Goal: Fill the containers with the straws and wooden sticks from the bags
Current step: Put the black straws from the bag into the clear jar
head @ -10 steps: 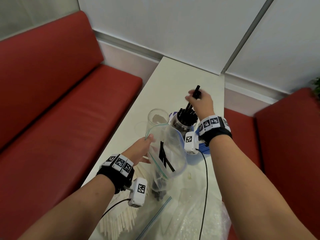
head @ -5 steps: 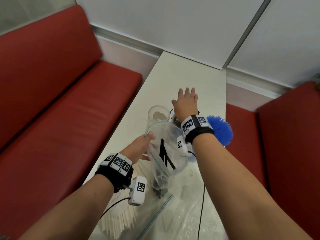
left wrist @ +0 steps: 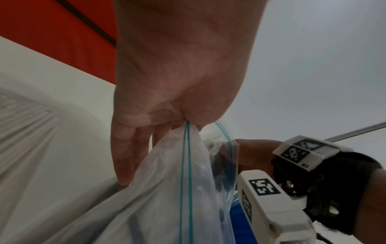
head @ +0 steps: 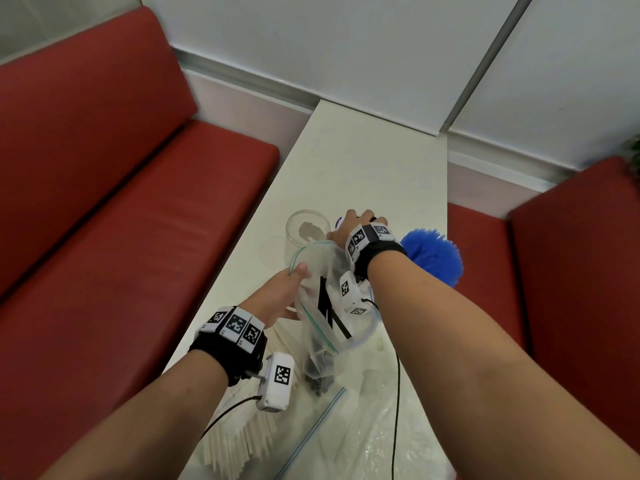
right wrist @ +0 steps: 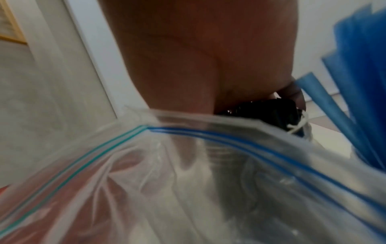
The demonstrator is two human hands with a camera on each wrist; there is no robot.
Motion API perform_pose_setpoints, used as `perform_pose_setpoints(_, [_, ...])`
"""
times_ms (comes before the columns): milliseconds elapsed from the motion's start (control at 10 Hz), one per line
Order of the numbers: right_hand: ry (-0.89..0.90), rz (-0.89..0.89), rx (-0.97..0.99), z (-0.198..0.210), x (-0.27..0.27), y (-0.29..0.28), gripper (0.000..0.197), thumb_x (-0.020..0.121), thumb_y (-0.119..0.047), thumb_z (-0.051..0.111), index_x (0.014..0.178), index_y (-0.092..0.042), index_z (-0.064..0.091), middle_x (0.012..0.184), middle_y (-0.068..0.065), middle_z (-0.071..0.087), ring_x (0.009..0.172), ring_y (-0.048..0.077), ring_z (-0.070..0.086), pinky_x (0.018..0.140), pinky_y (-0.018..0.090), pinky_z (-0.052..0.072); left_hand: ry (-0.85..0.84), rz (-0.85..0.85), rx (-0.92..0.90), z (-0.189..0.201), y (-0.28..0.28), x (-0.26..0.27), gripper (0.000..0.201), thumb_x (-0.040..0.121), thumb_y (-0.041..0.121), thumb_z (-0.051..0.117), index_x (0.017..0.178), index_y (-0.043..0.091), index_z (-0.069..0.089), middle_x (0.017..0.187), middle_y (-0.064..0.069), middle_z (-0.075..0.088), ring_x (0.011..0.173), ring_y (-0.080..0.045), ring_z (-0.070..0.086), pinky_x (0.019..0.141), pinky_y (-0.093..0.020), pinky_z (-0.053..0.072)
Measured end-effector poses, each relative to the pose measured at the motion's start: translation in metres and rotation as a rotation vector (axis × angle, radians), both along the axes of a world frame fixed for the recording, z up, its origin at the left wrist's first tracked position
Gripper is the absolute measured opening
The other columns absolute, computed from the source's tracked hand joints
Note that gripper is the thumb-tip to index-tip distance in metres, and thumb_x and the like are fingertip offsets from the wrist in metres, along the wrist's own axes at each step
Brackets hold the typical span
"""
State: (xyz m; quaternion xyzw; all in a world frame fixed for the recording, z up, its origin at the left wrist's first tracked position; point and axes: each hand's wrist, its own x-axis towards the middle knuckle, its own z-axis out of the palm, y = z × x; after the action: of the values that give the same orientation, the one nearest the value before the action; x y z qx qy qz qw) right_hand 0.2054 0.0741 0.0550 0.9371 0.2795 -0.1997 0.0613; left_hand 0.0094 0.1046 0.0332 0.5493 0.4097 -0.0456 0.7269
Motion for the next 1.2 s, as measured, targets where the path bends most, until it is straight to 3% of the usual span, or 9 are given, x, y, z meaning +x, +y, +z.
perform_pose_setpoints(200, [-0.09, -0.088, 0.288, 0.049, -0.028, 0.002, 0.06, 0.102, -0.051, 0.043, 0.154, -0.021, 0.032, 0.161, 0.018, 0.024, 0.15, 0.05, 0.007, 0.119, 0.063, 0.005, -0.012, -0.062, 0.025, 0.004, -0.008, -0.008, 0.027, 0.101, 0.031, 0.044, 0.121, 0.017, 0.055, 0.112, -0.012, 0.065, 0.089, -0.026, 0.064, 0.077, -0.04, 0.058])
perform_pose_setpoints(300, [-0.258, -0.005, 0.863, 0.075, -0.053, -0.012, 0.026, 0.099, -0.016, 0.046, 0.12, -0.009, 0.058, 0.119, 0.017, 0.06, 0.109, 0.037, 0.054, 0.089, 0.041, 0.042, -0.025, -0.072, 0.088, 0.003, -0.011, -0.012, 0.025, 0.095, 0.01, 0.045, 0.114, 0.01, 0.061, 0.108, -0.014, 0.067, 0.091, -0.026, 0.065, 0.076, -0.037, 0.053])
perform_pose_setpoints(400, [0.02, 0.128, 0.536, 0.058, -0.088, -0.043, 0.021, 0.097, -0.012, 0.048, 0.098, -0.002, 0.067, 0.101, 0.016, 0.07, 0.093, 0.031, 0.065, 0.075, 0.037, 0.05, -0.052, -0.053, 0.11, 0.003, -0.016, -0.016, 0.026, 0.089, -0.003, 0.041, 0.105, 0.005, 0.06, 0.086, -0.012, 0.063, 0.078, -0.023, 0.061, 0.073, -0.036, 0.046])
perform_pose_setpoints(500, [0.202, 0.267, -0.113, 0.003, -0.121, -0.065, 0.032, 0.103, -0.014, 0.048, 0.13, -0.002, 0.06, 0.133, 0.015, 0.061, 0.124, 0.03, 0.057, 0.104, 0.038, 0.046, -0.051, 0.103, 0.073, -0.001, -0.025, -0.017, 0.022, 0.093, -0.001, 0.035, 0.099, 0.01, 0.054, 0.077, -0.008, 0.051, 0.068, -0.021, 0.052, 0.06, -0.029, 0.039])
perform_pose_setpoints(600, [0.352, 0.077, -0.087, -0.041, -0.142, -0.075, 0.039, 0.108, -0.015, 0.039, 0.142, 0.001, 0.049, 0.145, 0.021, 0.051, 0.134, 0.033, 0.049, 0.112, 0.039, 0.038, -0.027, 0.185, -0.07, -0.007, -0.035, -0.021, 0.014, 0.092, 0.009, 0.042, 0.083, 0.011, 0.052, 0.059, -0.004, 0.047, 0.053, -0.018, 0.041, 0.056, -0.028, 0.031])
perform_pose_setpoints(800, [0.155, 0.03, -0.19, -0.066, -0.159, -0.091, 0.053, 0.104, -0.044, 0.039, 0.153, -0.026, 0.035, 0.157, 0.006, 0.039, 0.148, 0.03, 0.033, 0.118, 0.051, 0.025, -0.085, -0.141, -0.165, -0.021, -0.036, -0.045, 0.034, 0.085, 0.033, 0.073, 0.112, 0.012, 0.07, 0.097, -0.005, 0.076, 0.085, -0.017, 0.074, 0.065, -0.028, 0.057])
perform_pose_setpoints(900, [0.186, 0.071, -0.552, -0.103, -0.181, -0.065, 0.048, 0.102, 0.006, 0.047, 0.149, 0.004, 0.039, 0.156, 0.019, 0.04, 0.147, 0.036, 0.036, 0.123, 0.052, 0.023, -0.062, -0.273, -0.176, -0.022, -0.032, -0.046, 0.035, 0.08, 0.034, 0.078, 0.109, 0.014, 0.074, 0.1, -0.004, 0.075, 0.088, -0.014, 0.073, 0.067, -0.026, 0.058])
perform_pose_setpoints(1100, [0.676, -0.382, 0.252, -0.077, -0.164, -0.115, 0.046, 0.105, -0.025, 0.052, 0.144, -0.003, 0.049, 0.15, 0.017, 0.049, 0.114, 0.022, 0.061, 0.065, 0.009, 0.048, -0.133, -0.234, -0.159, -0.029, -0.02, -0.055, 0.043, 0.083, 0.024, 0.077, 0.12, 0.006, 0.067, 0.118, -0.017, 0.068, 0.113, -0.031, 0.063, 0.105, -0.043, 0.045])
perform_pose_setpoints(1200, [0.473, -0.201, 0.197, -0.079, -0.162, -0.107, 0.044, 0.105, -0.027, 0.049, 0.142, -0.003, 0.053, 0.146, 0.018, 0.053, 0.135, 0.031, 0.049, 0.104, 0.031, 0.041, -0.191, -0.011, -0.062, -0.03, -0.02, -0.05, 0.03, 0.09, 0.019, 0.069, 0.114, 0.0, 0.067, 0.11, -0.018, 0.071, 0.103, -0.03, 0.069, 0.097, -0.04, 0.052])
